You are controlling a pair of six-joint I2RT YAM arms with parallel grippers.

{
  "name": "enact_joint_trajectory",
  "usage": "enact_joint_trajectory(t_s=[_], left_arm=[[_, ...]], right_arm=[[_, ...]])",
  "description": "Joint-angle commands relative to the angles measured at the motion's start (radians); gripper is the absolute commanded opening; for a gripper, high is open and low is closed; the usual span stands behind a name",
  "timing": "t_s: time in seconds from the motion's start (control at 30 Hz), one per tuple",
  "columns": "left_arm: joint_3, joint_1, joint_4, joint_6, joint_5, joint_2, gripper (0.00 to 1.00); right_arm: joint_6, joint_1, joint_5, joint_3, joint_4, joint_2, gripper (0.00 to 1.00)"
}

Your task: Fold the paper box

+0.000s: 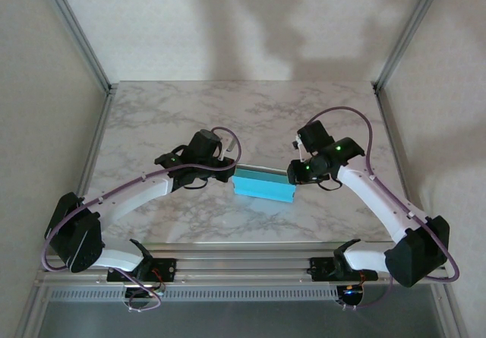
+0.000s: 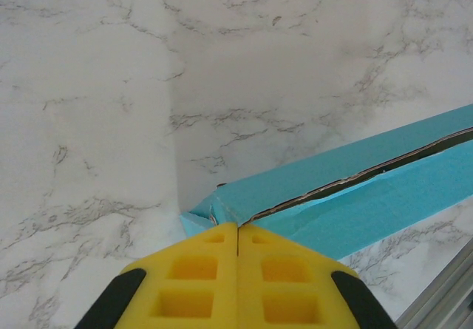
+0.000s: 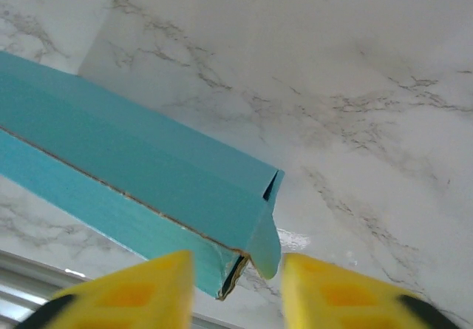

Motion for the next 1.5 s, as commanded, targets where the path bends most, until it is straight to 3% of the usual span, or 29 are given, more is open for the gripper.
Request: enact_joint_trajectory(t_s=[0.0, 0.07, 0.2, 0.57, 0.77, 1.17, 1.47], left_arm=[[0.019, 0.004, -0.026, 0.02, -0.01, 0.004, 0.08], [0.028, 0.003, -0.022, 0.026, -0.006, 0.009, 0.09], [0.056, 0.003, -0.023, 0.044, 0.001, 0.014, 0.14], [0.07, 0.004, -0.013, 0.07, 0.019, 0.032, 0.16], [0.069, 0.006, -0.03, 0.062, 0.034, 0.016, 0.19], [0.025, 0.095, -0.099, 0.042, 0.156, -0.124, 0.42], [-0.028, 0.182, -0.113, 0.044, 0.225, -0.172, 0.39]], right_arm=[[-0.063, 0.008, -0.008, 0.041, -0.04, -0.031, 0.54], [-0.095, 0.008, -0.005, 0.054, -0.046, -0.04, 0.72], [-0.185, 0.02, -0.086, 0.078, -0.015, -0.057, 0.99], [-0.422, 0.133, -0.131, 0.149, 0.036, 0.061, 0.99], [-0.522, 0.178, -0.095, 0.199, 0.054, 0.165, 0.99], [-0.599, 0.27, -0.02, 0.282, 0.025, 0.354, 0.99], [-0.592, 0.306, 0.045, 0.247, 0.046, 0.387, 0.99]])
